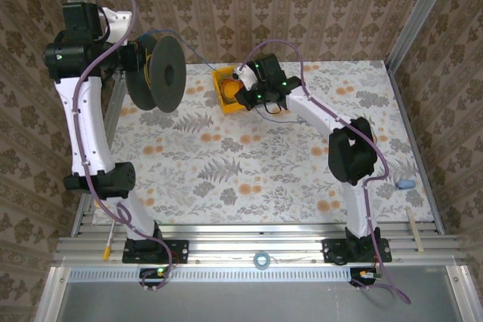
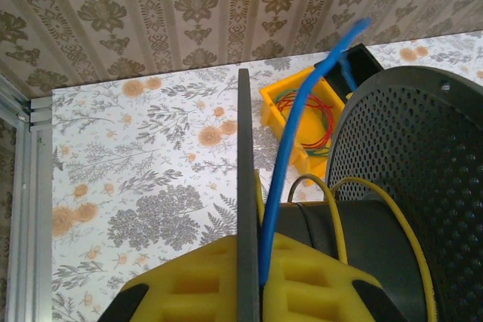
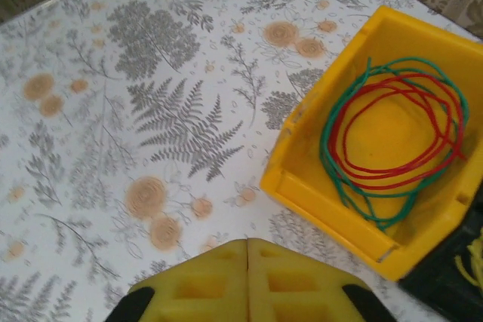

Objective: Wrap the cables

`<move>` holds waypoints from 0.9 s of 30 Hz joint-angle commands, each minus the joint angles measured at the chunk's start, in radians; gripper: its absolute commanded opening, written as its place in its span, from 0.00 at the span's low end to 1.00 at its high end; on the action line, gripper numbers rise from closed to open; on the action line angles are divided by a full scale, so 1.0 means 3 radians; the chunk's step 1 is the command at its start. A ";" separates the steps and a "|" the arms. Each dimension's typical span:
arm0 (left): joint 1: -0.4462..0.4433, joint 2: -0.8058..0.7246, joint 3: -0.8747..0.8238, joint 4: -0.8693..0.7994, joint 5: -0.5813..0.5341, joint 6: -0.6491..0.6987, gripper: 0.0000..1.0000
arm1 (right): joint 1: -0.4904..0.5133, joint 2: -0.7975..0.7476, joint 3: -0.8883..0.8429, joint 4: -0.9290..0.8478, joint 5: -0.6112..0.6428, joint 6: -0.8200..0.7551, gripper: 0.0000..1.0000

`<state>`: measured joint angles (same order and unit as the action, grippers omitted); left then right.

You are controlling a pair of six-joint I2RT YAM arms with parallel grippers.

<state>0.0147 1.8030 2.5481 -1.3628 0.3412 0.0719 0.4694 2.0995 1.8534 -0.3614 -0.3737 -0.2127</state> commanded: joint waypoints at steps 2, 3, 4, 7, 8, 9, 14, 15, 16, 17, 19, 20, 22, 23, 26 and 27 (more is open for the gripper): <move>0.0066 -0.0210 -0.0057 0.0046 0.0383 -0.0073 0.00 | -0.0102 -0.0141 0.0068 0.0211 -0.0018 0.0050 0.00; 0.0080 -0.0226 -0.0081 0.0048 0.0443 -0.0072 0.00 | -0.0119 -0.0084 0.0167 0.0136 -0.0008 0.0068 0.00; 0.0091 -0.0241 -0.0100 0.0058 0.0492 -0.0071 0.00 | -0.0136 -0.0026 0.0290 0.0043 -0.0005 0.0082 0.00; 0.0153 -0.0285 -0.0163 0.0133 0.0730 -0.0115 0.00 | -0.0164 0.0322 0.0827 -0.0393 0.0025 0.0055 0.00; 0.0180 -0.0293 -0.0174 0.0171 0.0829 -0.0150 0.00 | -0.0159 0.0447 0.1005 -0.0548 0.0037 0.0036 0.00; 0.0205 -0.0301 -0.0172 0.0203 0.0915 -0.0177 0.00 | -0.0162 0.0564 0.1173 -0.0726 0.0045 0.0027 0.00; 0.0366 -0.0310 -0.0149 0.0402 0.1305 -0.0341 0.00 | -0.0163 0.0936 0.1569 -0.1101 0.0226 0.0068 0.00; 0.0401 -0.0305 -0.0145 0.0451 0.1362 -0.0377 0.00 | -0.0164 0.0982 0.1596 -0.1149 0.0264 0.0071 0.00; 0.0429 -0.0294 -0.0144 0.0484 0.1399 -0.0407 0.00 | -0.0160 0.1015 0.1616 -0.1193 0.0289 0.0083 0.00; 0.0462 -0.0285 -0.0143 0.0540 0.1440 -0.0450 0.00 | -0.0162 0.1053 0.1634 -0.1243 0.0313 0.0088 0.00; 0.0502 -0.0253 -0.0144 0.0615 0.1465 -0.0514 0.00 | -0.0163 0.1087 0.1632 -0.1327 0.0335 0.0098 0.00; 0.0510 -0.0239 -0.0144 0.0651 0.1471 -0.0545 0.00 | -0.0155 0.1092 0.1603 -0.1356 0.0338 0.0106 0.00; 0.0520 -0.0204 -0.0144 0.0736 0.1437 -0.0603 0.00 | -0.0138 0.1053 0.1497 -0.1355 0.0350 0.0111 0.00; 0.0517 -0.0185 -0.0144 0.0770 0.1385 -0.0629 0.00 | -0.0121 0.1009 0.1399 -0.1326 0.0348 0.0111 0.00; 0.0518 -0.0103 -0.0154 0.0861 0.1142 -0.0695 0.00 | -0.0049 0.0824 0.1035 -0.1160 0.0386 0.0115 0.00; 0.0512 -0.0066 -0.0167 0.0902 0.1043 -0.0724 0.00 | -0.0020 0.0755 0.0941 -0.1131 0.0386 0.0116 0.00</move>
<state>0.1513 1.7702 2.4931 -1.2407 0.6987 -0.0845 0.4599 2.3722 2.2078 -0.6621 -0.3176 -0.2054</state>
